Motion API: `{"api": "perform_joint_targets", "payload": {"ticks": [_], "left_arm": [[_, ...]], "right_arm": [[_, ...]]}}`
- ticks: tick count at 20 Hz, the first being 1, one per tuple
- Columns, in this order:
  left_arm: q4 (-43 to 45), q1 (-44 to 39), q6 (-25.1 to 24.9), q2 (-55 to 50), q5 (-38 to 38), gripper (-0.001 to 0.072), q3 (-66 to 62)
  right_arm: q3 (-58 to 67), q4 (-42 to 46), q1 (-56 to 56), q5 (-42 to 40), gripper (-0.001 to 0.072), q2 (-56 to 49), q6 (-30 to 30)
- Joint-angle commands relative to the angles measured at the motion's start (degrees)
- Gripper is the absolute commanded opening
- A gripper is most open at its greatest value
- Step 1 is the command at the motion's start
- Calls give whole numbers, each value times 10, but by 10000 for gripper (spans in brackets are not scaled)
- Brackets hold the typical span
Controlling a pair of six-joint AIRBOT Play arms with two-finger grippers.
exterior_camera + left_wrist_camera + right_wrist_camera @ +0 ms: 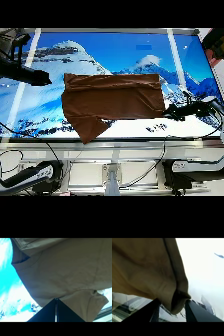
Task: Fold the clothes and pants, and hang the long-sleeved shirts on hangers.
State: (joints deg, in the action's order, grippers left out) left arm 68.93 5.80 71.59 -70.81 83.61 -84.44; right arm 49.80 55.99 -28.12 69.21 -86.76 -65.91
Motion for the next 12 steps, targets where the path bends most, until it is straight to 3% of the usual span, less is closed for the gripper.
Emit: {"api": "perform_joint_targets", "payload": {"ticks": [1, 6, 7, 9, 11, 12], "left_arm": [[0, 0, 0, 0, 0, 17, 0], [0, 0, 0, 0, 0, 17, 0], [0, 0, 0, 0, 0, 17, 0], [0, 0, 0, 0, 0, 17, 3], [0, 0, 0, 0, -1, 17, 19], [0, 0, 0, 0, -3, 17, 32]], "right_arm": [[-1, -37, -7, -42, 323, -1, 12], [-1, -37, -8, -27, 281, -1, 27], [-1, -37, -8, -21, 183, -1, 27], [-1, -37, -8, -15, 160, -1, 29], [-1, -37, -8, -7, 15, -1, 31], [-1, -37, -8, -4, 13, -1, 31]]}}
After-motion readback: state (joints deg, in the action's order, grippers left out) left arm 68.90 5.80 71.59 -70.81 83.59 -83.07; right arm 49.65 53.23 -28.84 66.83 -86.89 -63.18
